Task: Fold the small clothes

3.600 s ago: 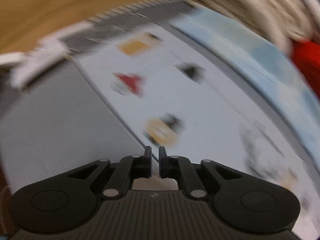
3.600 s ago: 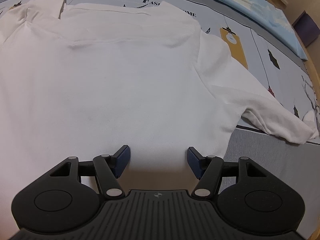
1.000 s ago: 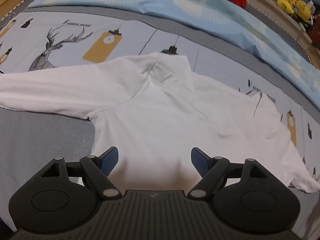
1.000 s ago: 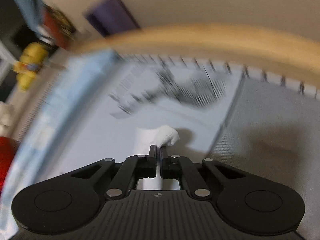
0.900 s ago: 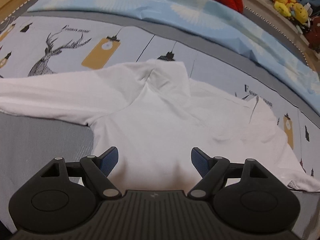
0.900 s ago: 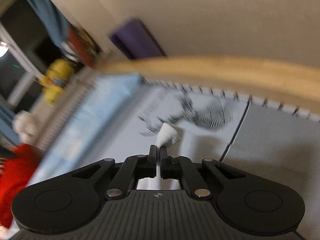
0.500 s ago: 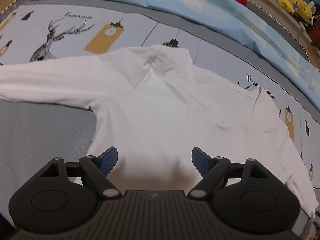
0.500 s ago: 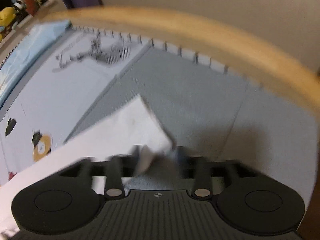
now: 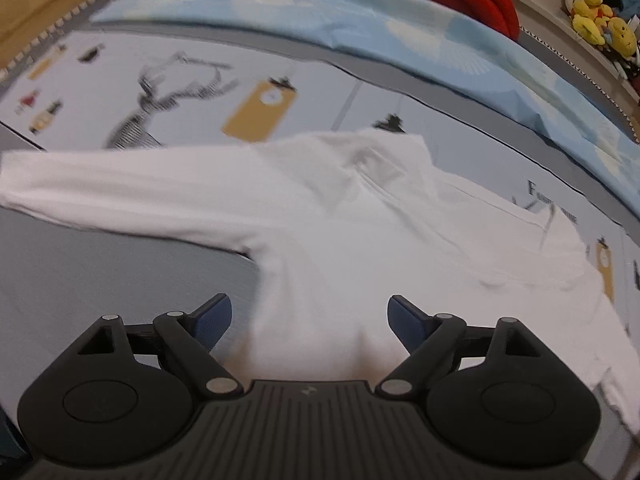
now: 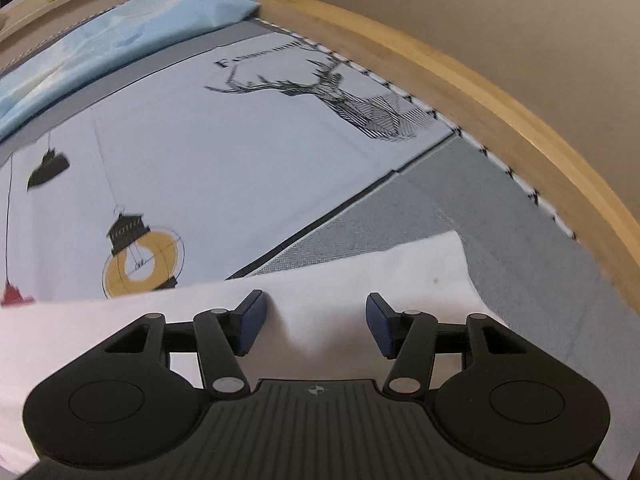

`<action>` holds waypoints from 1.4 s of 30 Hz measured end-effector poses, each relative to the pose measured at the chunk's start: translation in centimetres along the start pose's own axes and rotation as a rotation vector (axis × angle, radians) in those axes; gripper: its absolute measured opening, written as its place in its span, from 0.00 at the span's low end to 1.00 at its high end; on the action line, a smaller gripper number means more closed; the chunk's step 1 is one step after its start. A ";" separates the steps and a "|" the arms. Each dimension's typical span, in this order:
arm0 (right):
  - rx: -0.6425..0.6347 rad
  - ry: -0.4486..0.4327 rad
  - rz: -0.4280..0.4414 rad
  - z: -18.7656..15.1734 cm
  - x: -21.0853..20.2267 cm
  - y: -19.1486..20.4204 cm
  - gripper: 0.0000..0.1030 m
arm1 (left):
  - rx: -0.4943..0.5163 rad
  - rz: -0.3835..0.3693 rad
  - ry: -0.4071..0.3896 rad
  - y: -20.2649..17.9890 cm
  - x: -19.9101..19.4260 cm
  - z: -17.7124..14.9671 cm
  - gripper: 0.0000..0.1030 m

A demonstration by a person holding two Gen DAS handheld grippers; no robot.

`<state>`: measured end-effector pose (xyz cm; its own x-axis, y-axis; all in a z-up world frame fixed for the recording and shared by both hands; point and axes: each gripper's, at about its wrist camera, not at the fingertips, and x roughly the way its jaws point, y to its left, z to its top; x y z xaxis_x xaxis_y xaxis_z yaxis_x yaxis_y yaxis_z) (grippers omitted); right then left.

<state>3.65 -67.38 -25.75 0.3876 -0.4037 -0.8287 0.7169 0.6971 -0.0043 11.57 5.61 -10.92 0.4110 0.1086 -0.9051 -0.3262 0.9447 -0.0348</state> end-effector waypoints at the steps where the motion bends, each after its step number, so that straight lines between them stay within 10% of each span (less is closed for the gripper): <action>1: 0.029 0.003 0.019 0.0 -0.7 -0.1 0.53 | 0.009 0.006 -0.011 0.4 -0.5 -0.1 0.87; 12: -0.192 -0.096 0.582 -12.4 -28.7 7.7 0.74 | 0.069 -0.076 -0.099 3.9 -11.5 -5.7 0.99; 20: -0.410 -0.156 0.677 -23.4 -42.2 13.6 0.83 | 0.058 -0.088 -0.075 7.6 -18.5 -12.0 0.99; 29: -0.529 -0.206 0.662 -28.8 -47.2 14.8 0.84 | 0.063 -0.088 -0.048 10.7 -19.4 -15.9 0.99; 42: -0.571 -0.099 0.546 -28.7 -41.5 19.9 0.84 | -0.102 -0.036 0.002 14.5 -8.9 -9.5 0.99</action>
<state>-14.83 -19.74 -7.53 0.6676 0.0507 -0.7428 0.0130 0.9967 0.0797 -4.90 15.40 -7.35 0.4222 0.0739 -0.9035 -0.3958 0.9117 -0.1104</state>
